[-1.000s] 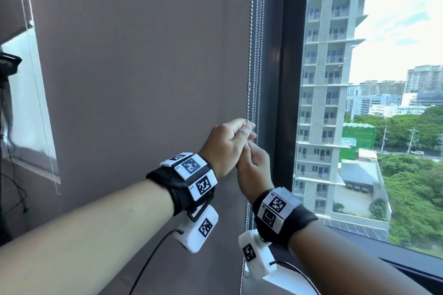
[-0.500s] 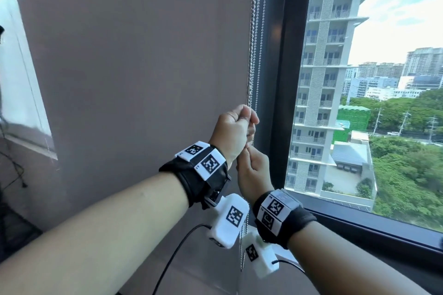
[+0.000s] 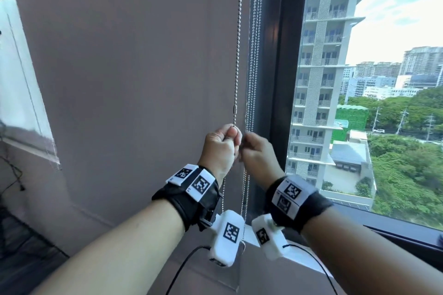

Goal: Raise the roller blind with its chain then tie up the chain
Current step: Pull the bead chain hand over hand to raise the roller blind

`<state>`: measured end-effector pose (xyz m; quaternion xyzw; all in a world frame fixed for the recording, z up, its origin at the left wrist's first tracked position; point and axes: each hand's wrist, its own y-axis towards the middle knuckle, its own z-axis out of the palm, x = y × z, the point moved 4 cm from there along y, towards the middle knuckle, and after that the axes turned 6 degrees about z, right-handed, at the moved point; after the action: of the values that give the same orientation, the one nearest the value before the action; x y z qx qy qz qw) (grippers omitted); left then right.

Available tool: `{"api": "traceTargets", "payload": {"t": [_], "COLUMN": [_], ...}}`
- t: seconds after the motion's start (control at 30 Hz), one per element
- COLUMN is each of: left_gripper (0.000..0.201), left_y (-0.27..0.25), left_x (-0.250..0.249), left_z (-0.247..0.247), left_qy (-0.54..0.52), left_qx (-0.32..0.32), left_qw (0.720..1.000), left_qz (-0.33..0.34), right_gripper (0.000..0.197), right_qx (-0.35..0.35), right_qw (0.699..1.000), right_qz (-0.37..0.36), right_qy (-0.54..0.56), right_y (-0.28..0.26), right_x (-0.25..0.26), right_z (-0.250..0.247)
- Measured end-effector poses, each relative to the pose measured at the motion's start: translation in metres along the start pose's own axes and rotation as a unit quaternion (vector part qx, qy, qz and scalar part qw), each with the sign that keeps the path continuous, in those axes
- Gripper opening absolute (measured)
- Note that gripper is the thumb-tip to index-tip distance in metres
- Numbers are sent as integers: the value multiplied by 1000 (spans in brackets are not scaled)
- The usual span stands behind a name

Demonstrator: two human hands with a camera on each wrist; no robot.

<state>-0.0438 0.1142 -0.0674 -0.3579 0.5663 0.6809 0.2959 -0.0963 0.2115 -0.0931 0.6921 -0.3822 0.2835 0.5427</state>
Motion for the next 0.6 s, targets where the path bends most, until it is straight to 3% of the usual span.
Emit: {"api": "traceTargets", "payload": {"t": [0.13, 0.3, 0.5, 0.6], "left_gripper": [37, 47, 43, 41], "left_y": [-11, -28, -39, -42], "left_x": [6, 30, 45, 49], "left_z": [5, -4, -13, -20], "left_qy": [-47, 30, 13, 40], "left_qx": [13, 26, 45, 49], "left_qw": [998, 999, 999, 997], "left_qz": [-51, -36, -26, -33], "right_gripper": [26, 37, 45, 44], "right_qx": [-12, 55, 44, 29], "right_qw": [988, 960, 957, 964], "right_qz": [9, 24, 92, 78], "right_qy": [151, 274, 272, 253], "right_y": [17, 33, 27, 25], "right_x": [52, 109, 112, 105], "right_z": [-14, -8, 13, 19]}}
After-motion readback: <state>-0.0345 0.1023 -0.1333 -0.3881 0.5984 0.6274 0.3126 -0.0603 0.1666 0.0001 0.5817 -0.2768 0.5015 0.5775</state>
